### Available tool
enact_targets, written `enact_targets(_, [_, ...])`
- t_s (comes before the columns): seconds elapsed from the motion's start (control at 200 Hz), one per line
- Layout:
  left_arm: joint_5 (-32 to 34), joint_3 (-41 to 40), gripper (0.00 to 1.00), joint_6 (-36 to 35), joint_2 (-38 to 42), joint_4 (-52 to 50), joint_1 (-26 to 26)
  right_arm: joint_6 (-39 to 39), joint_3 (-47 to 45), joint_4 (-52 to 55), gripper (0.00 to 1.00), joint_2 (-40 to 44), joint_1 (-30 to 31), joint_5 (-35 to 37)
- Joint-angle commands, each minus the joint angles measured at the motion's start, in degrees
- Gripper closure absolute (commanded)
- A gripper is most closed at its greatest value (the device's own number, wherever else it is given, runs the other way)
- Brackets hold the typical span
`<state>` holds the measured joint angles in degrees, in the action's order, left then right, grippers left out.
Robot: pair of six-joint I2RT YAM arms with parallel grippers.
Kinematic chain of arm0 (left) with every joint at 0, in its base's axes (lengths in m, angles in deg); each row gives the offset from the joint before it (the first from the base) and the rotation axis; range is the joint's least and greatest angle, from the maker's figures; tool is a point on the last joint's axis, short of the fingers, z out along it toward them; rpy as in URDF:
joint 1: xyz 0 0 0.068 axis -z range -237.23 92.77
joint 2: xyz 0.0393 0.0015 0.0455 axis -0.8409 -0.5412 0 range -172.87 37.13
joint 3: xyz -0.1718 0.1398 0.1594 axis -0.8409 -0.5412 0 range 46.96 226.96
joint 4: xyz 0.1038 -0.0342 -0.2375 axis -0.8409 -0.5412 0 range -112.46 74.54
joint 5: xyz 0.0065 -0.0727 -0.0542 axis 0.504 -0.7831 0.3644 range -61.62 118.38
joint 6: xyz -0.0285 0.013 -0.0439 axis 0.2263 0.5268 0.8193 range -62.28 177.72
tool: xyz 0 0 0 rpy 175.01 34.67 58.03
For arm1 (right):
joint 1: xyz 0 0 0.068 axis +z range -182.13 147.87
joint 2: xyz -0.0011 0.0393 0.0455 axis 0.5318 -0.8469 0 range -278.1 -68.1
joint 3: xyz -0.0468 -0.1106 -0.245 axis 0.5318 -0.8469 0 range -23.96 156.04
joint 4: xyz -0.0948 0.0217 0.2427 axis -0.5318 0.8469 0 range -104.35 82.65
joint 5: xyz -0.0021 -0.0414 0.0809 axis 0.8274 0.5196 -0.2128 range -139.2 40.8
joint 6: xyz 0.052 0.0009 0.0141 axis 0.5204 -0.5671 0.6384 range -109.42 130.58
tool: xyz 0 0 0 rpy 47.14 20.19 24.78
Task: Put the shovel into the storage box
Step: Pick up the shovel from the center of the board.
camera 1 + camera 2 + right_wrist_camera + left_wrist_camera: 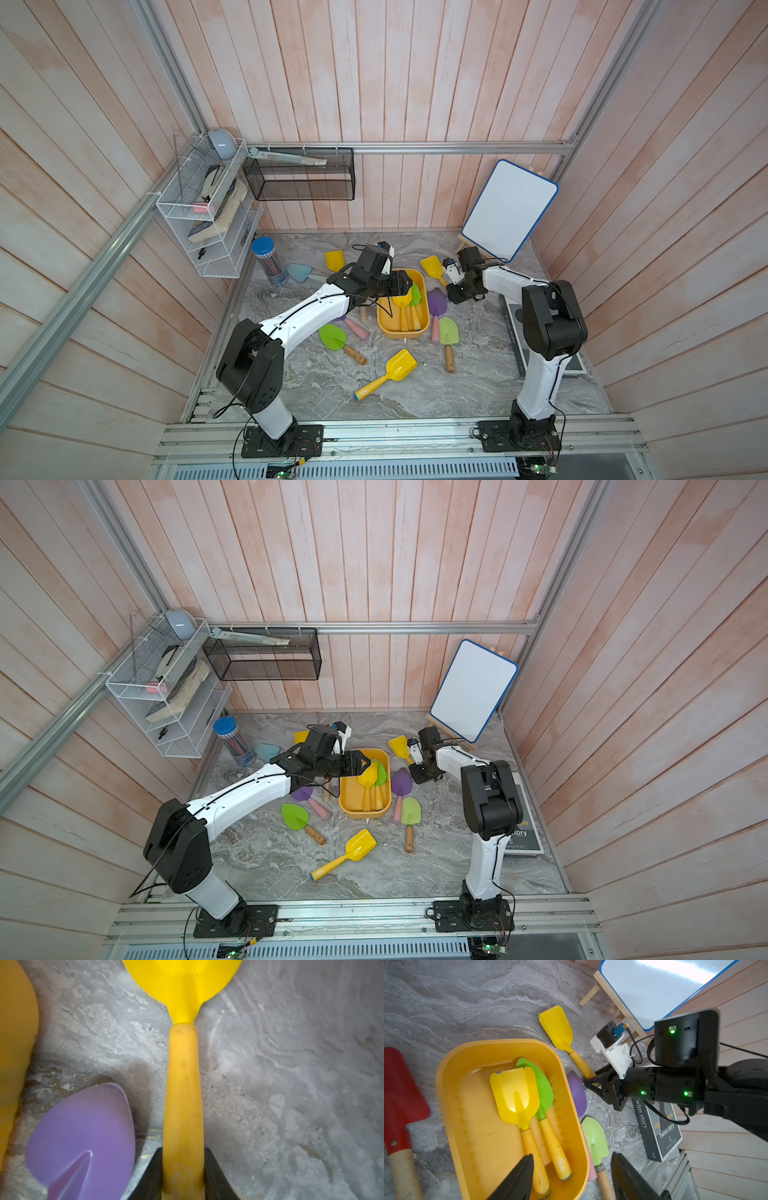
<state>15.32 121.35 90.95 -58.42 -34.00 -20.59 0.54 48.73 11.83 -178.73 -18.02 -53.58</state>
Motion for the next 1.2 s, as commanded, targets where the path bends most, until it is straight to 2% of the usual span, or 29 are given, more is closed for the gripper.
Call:
enact_targets(0.0, [-0.3, -1.4, 0.36, 0.3, 1.8, 2.0, -0.3, 5.1, -2.7, -2.7, 1.0, 8.0, 0.5, 1.7])
enact_targets(0.175, [-1.2, -1.7, 0.36, 0.6, 0.6, 4.2, -0.3, 8.7, -7.9, -3.4, 1.0, 17.9, 3.3, 3.8])
enact_targets(0.395, [-2.8, -0.4, 0.36, 1.4, -1.5, 8.1, -0.3, 14.1, -11.3, -1.0, 1.0, 25.9, 8.8, 5.2])
enact_targets(0.5, [-3.4, 0.5, 0.41, 2.1, -2.5, 10.3, -0.3, 17.2, -12.3, 0.5, 1.0, 28.6, 11.2, 6.0])
enact_targets(0.83, [-3.3, 4.2, 0.54, 4.8, -6.6, 14.6, -0.2, 27.7, -13.4, 3.2, 1.0, 32.1, 17.6, 11.1])
enact_targets(1.195, [-1.3, 6.2, 0.54, 6.5, -9.2, 17.5, -0.3, 31.6, -14.3, 2.6, 1.0, 32.0, 22.2, 11.9])
